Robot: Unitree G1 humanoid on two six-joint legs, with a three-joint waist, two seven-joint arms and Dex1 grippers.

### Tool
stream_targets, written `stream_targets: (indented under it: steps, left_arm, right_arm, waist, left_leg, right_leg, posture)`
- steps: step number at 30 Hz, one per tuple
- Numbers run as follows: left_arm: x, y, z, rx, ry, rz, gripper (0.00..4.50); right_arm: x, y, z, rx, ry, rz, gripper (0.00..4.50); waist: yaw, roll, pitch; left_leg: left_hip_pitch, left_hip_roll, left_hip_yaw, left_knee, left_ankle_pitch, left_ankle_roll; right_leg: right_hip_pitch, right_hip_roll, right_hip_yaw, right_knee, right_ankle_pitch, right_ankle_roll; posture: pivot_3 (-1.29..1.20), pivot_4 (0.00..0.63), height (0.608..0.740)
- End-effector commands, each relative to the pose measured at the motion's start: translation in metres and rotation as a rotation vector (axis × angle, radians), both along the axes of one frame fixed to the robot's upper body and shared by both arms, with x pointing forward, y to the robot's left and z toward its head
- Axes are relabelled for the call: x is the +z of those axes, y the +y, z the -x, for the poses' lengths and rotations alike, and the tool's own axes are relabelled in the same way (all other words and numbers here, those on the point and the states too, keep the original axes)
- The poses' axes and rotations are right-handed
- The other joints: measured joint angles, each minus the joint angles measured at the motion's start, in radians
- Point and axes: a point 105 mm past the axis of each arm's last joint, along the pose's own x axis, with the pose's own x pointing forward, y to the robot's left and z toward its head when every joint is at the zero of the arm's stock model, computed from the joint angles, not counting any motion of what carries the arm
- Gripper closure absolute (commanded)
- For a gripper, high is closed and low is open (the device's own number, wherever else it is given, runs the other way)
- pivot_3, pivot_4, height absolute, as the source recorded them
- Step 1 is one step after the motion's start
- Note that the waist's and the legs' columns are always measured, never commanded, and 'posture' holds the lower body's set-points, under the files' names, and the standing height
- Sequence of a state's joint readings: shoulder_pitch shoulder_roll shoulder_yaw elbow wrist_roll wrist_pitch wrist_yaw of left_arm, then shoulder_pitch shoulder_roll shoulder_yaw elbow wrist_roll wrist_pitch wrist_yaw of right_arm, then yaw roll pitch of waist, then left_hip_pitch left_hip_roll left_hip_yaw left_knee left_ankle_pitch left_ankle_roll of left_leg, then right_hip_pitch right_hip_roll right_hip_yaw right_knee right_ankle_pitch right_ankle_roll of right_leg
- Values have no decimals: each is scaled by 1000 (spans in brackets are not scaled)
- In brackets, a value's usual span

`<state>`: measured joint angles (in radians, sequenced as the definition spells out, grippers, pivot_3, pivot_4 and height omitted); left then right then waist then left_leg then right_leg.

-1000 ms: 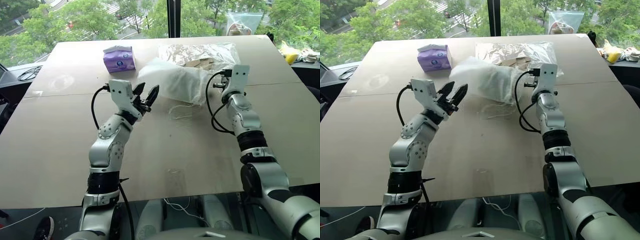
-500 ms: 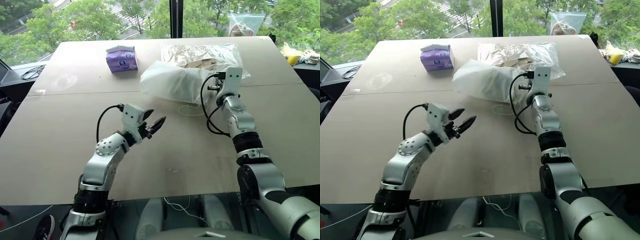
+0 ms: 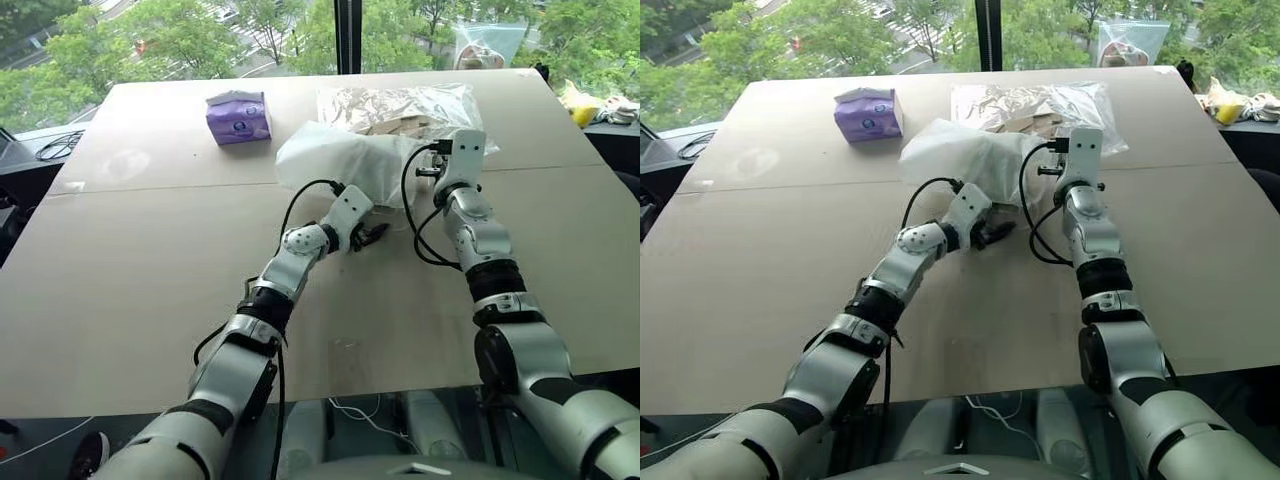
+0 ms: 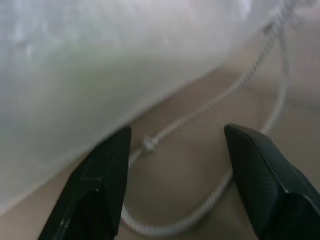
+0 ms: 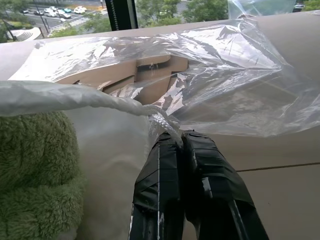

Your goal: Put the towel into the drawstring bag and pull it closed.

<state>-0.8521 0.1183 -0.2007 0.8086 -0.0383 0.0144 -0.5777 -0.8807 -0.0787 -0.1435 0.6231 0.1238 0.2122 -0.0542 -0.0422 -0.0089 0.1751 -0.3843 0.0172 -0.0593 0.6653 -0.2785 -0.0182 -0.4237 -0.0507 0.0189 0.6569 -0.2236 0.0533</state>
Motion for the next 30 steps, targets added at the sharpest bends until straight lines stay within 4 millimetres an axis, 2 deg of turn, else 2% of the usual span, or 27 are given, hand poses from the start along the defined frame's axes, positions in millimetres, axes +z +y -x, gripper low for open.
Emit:
stream_targets:
  steps: [1, 6, 9, 10, 13, 16, 19, 22, 24, 28, 30]
  left_arm:
    - [11, -7, -10, 12, -8, 27, 1488]
    - [10, -12, -13, -13, 21, -10, 1488]
    - [12, -6, -17, 17, 9, -12, 2724]
    - [14, -4, -18, 27, -5, -11, 3399]
    - [18, 2, -19, 63, -21, 44, 4427]
    - [26, 14, -21, 129, -64, 118, 4427]
    - [41, 29, -17, 178, -190, 149, 4427]
    - [84, 61, -4, 291, -473, 191, 4427]
    - [110, 91, 8, 384, -611, 207, 4427]
    - [140, 164, 21, 702, -731, 223, 4427]
    - [144, 202, 29, 881, -736, 263, 4427]
  right_arm:
    - [15, -8, 3, -29, -56, -1, 4500]
    - [15, -12, 6, -49, -58, -4, 4500]
    - [15, -14, 7, -55, -58, -5, 4500]
    - [14, -15, 7, -56, -57, -5, 4500]
    - [12, -16, 8, -60, -54, -5, 4500]
    - [11, -15, 8, -62, -54, 0, 4500]
    - [15, -16, 8, -67, -71, 23, 4500]
    - [29, -20, 10, -89, -142, 123, 4500]
    - [41, -24, 11, -127, -204, 206, 4500]
    - [56, -32, 12, -201, -283, 260, 4500]
    - [59, -42, 13, -257, -295, 240, 4500]
  waist:
    - [-1, 0, 0]
    - [-3, 0, 0]
    - [-3, 0, 0]
    - [-3, 0, 0]
    - [-2, 0, 0]
    - [-3, 0, 0]
    - [-3, 0, 0]
    - [-3, 0, 0]
    - [-1, 0, 0]
    - [0, 0, 0]
    - [0, 0, 0]
  left_leg:
    - [0, 0, 0, 0, 0, 0]
    - [0, 0, 0, 0, 0, 0]
    - [0, 0, -1, 0, 0, 0]
    - [1, 0, -1, 0, 0, 0]
    - [0, 0, -1, 0, 0, 0]
    - [0, 0, -1, 0, 0, 0]
    - [0, 0, -1, 0, 0, 0]
    - [0, 0, 0, 0, 0, 0]
    - [-1, 0, 0, 0, 0, 0]
    - [-2, 0, 1, 0, 0, -1]
    - [-2, 0, 1, 1, 0, -1]
  right_leg:
    - [0, 0, 0, 0, 0, 0]
    - [0, 0, 0, 0, 0, 0]
    - [0, 0, 0, 1, 0, 0]
    - [0, 0, 0, 1, 0, 0]
    - [0, 0, 0, 1, 0, 0]
    - [0, 0, 0, 1, 0, 0]
    - [0, 0, 0, 1, 0, 0]
    - [-1, 0, 1, 2, 0, 0]
    - [-3, 0, 2, 3, 0, 0]
    - [-5, 0, 3, 5, 0, 0]
    - [-5, 0, 3, 5, 0, 0]
  posture:
    - [0, 150, 740]
    - [0, 150, 740]
    - [0, 150, 740]
    - [0, 150, 740]
    - [0, 150, 740]
    - [0, 150, 740]
    - [0, 150, 740]
    - [0, 150, 740]
    - [0, 150, 740]
    - [0, 150, 740]
    - [0, 150, 740]
